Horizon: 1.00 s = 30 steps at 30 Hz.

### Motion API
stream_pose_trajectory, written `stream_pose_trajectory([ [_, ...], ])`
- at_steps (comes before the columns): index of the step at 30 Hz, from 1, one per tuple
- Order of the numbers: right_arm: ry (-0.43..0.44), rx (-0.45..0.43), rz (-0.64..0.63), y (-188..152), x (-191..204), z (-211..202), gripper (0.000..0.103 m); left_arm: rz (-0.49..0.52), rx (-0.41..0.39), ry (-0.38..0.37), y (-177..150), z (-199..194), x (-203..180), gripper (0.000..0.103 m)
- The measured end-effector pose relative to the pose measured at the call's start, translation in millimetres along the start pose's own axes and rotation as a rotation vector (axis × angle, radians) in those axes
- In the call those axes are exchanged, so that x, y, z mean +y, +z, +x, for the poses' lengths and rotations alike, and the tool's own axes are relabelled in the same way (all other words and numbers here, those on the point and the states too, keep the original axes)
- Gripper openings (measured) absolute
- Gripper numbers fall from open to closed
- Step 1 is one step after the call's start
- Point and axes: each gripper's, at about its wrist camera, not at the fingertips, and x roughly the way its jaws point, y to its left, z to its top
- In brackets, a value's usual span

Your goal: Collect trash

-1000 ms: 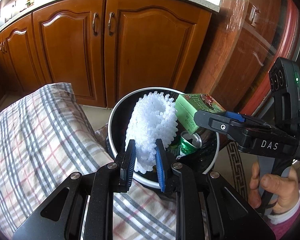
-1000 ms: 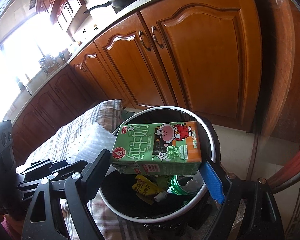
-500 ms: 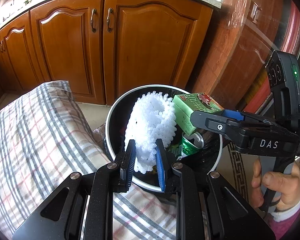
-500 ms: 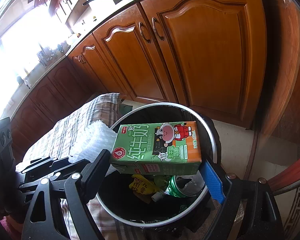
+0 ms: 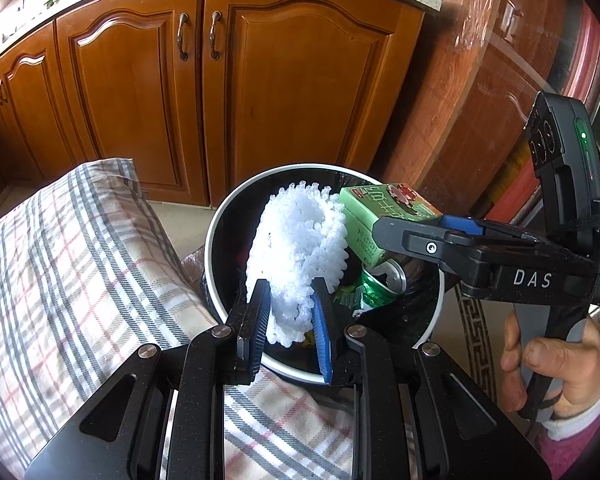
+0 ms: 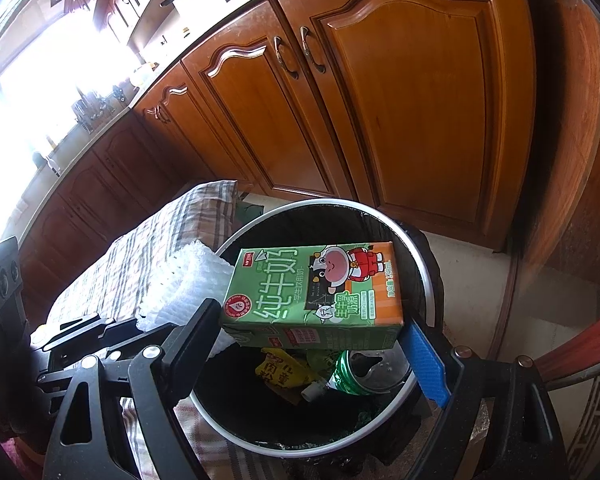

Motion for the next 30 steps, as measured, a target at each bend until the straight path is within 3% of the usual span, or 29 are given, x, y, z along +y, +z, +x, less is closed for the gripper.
stream_pose_trajectory([
  [3,0.009,0.006,0.010,1,0,1,0.089,-0.001,-0.002,-0.003,1,-1,0,0.028],
  [6,0.019,0.009,0.024,2,-1,1,0.089,-0.006,-0.009,-0.006,1,-5,1,0.044],
  [7,0.022,0.007,0.026,3,-1,1,0.089,-0.010,-0.012,0.000,1,-6,1,0.056],
  [8,0.022,0.002,0.026,3,-1,-1,0.089,-0.018,-0.020,0.008,0,-9,3,0.061],
  [18,0.037,-0.100,0.059,-8,7,-34,0.091,-0.116,-0.092,0.007,-24,-47,31,0.063],
  [30,0.098,-0.183,0.094,-66,54,-64,0.096,-0.214,-0.236,0.035,-90,-120,58,0.068],
])
